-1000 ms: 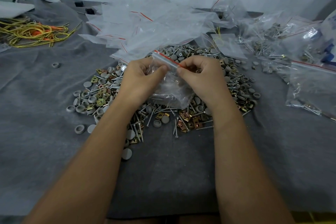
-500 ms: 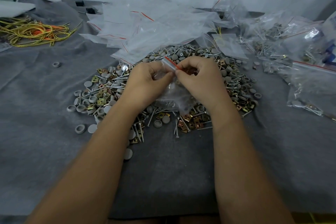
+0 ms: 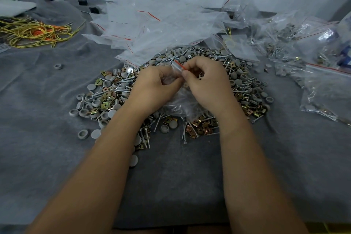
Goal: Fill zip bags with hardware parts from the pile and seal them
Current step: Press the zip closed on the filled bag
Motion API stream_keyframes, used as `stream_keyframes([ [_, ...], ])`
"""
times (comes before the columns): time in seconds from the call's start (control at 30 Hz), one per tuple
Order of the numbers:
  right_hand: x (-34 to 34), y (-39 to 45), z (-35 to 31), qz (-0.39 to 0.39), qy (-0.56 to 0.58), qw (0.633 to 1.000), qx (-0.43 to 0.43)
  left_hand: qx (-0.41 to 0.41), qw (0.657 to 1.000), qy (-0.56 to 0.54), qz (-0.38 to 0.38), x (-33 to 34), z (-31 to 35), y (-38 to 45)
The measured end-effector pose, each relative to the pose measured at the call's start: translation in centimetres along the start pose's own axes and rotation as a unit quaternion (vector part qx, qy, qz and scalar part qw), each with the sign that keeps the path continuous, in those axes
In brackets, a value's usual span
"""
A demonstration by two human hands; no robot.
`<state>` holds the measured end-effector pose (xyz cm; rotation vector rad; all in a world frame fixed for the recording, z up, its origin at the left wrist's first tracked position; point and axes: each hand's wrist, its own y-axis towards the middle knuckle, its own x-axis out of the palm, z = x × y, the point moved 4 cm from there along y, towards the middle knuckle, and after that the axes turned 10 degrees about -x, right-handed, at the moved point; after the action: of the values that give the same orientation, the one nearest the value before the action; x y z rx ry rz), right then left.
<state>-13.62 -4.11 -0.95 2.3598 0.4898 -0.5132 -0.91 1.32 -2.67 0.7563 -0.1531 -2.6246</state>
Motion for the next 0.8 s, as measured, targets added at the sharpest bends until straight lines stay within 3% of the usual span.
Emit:
stream_keyframes([
  [0.17,-0.06,-0.03,0.03,0.008,0.006,1.0,0.006,-0.017,0.995,-0.099,0.016,-0.66,-0.11,0.09],
  [0.8,0.01,-0.09,-0.44,0.032,0.02,0.999,-0.021,0.006,0.998,-0.056,-0.006,-0.05,-0.13,0.13],
])
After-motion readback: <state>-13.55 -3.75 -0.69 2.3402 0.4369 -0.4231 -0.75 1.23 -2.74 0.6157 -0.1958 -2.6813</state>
